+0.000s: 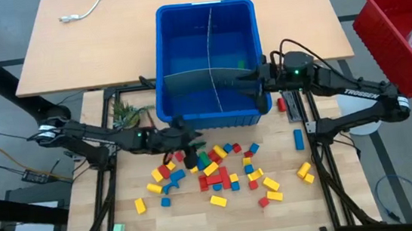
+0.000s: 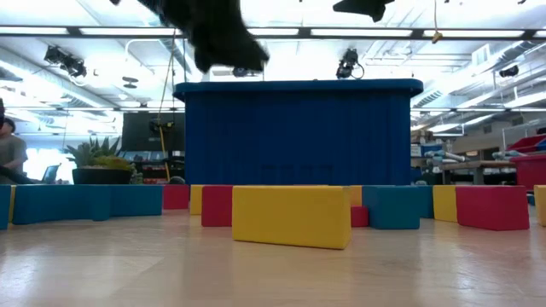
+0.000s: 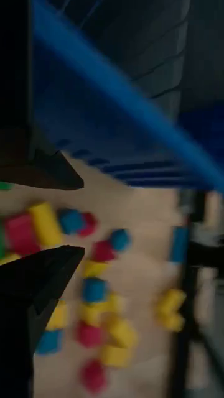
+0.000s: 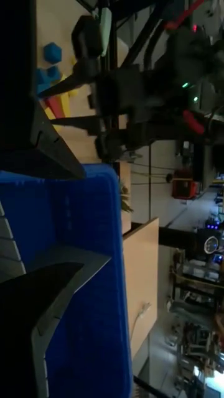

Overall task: Sort blocks
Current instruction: Put the green block with the other green blocks into the blue bin

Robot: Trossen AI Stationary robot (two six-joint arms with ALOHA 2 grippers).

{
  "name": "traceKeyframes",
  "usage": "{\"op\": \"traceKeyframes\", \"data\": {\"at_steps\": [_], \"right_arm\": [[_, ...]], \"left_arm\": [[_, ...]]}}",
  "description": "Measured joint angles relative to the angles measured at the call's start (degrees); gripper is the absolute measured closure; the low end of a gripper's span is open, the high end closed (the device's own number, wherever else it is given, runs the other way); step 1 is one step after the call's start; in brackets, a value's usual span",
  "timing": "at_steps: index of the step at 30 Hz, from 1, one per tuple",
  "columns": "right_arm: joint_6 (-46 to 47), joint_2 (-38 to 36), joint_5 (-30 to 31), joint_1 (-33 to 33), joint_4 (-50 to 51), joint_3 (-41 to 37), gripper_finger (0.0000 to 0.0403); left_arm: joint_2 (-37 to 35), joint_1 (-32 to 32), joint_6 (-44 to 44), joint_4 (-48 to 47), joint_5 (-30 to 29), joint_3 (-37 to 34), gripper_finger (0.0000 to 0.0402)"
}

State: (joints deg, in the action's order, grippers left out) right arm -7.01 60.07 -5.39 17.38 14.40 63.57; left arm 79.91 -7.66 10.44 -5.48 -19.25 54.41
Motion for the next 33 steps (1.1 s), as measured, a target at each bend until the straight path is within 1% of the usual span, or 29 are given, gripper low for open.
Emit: {"op": "traceKeyframes", "data": {"at_steps": [4, 9, 12, 15, 20, 26, 31, 33], "right_arm": [[0.0, 0.0, 0.0, -0.1, 0.0, 0.0, 0.0199], [0.0, 0.0, 0.0, -0.1, 0.0, 0.0, 0.0208], [0.1, 0.0, 0.0, -0.1, 0.3, 0.0, 0.0212], [1.0, 0.0, 0.0, -0.1, 0.6, 0.0, 0.0216], [2.1, 0.1, 0.0, -0.1, 1.4, 0.0, 0.0220], [2.6, 0.1, 0.0, -0.1, 2.3, 0.0, 0.0225], [3.3, 0.1, 0.0, -0.1, 3.7, 0.0, 0.0229], [3.8, 0.1, 0.0, -0.1, 3.7, 0.0, 0.0230]], "left_arm": [[4.1, 1.6, -6.5, -1.0, 7.0, 0.0, 0.0235], [8.7, 2.7, -15.6, -1.6, 13.0, 0.0, 0.0235], [11.1, 3.4, -18.7, -2.5, 16.7, 0.0, 0.0235], [13.4, 4.4, -19.7, -4.4, 19.3, 0.6, 0.0235], [17.5, 6.0, -24.8, -10.4, 19.8, 3.9, 0.0240], [22.0, 6.2, -32.2, -10.2, 21.0, 6.3, 0.0241], [23.8, 6.1, -37.5, -10.3, 22.4, 6.6, 0.0241], [24.3, 6.1, -38.7, -10.0, 22.2, 6.6, 0.0241]]}}
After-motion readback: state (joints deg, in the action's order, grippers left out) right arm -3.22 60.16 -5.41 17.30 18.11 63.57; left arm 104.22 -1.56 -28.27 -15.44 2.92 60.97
